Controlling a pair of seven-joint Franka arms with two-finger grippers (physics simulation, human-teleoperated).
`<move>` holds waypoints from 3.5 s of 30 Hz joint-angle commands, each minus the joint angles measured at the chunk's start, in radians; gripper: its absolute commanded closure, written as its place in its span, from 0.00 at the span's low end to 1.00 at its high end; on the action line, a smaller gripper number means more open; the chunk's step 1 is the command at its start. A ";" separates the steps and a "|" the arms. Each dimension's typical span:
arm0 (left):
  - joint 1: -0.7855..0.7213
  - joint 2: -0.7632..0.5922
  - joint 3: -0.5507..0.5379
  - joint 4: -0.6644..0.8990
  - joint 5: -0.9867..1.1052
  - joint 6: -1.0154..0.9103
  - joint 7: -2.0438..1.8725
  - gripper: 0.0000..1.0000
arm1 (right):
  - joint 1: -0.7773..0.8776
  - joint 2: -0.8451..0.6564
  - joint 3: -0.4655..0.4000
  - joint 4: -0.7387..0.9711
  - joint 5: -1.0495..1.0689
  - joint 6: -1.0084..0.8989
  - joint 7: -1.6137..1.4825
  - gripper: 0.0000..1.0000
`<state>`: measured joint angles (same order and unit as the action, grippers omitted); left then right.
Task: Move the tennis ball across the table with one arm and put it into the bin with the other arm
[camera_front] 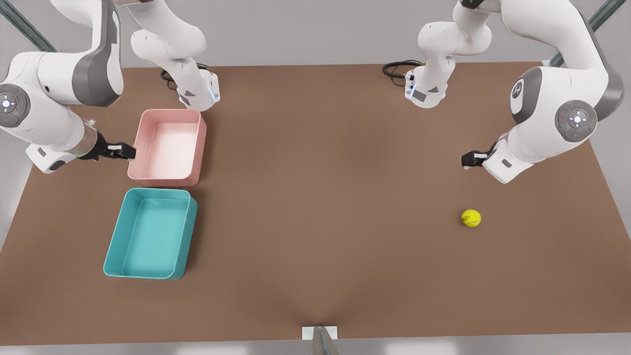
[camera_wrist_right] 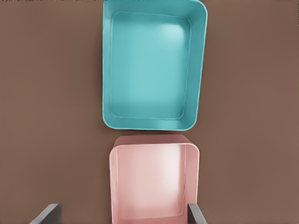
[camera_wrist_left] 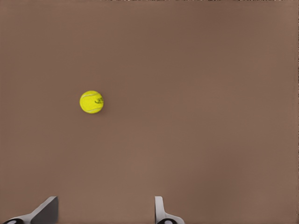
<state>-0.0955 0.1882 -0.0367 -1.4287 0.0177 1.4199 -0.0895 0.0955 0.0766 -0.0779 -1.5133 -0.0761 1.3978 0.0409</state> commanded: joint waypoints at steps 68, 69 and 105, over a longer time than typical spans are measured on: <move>0.146 0.209 -0.149 -0.417 -0.334 0.808 0.215 0.79 | -0.014 0.086 0.000 -0.001 0.024 0.081 -0.064 0.00; 0.145 0.194 -0.149 -0.407 -0.325 0.771 0.179 0.79 | -0.014 0.086 0.000 -0.001 0.024 0.081 -0.065 0.00; 0.103 0.059 -0.203 0.122 0.048 -0.213 -0.305 0.00 | 0.549 0.681 0.006 0.229 0.187 0.746 1.063 0.00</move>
<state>0.0105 0.2492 -0.2362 -1.3070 0.0644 1.2600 -0.1609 0.6315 0.7400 -0.0718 -1.2818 0.1044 1.8748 0.4152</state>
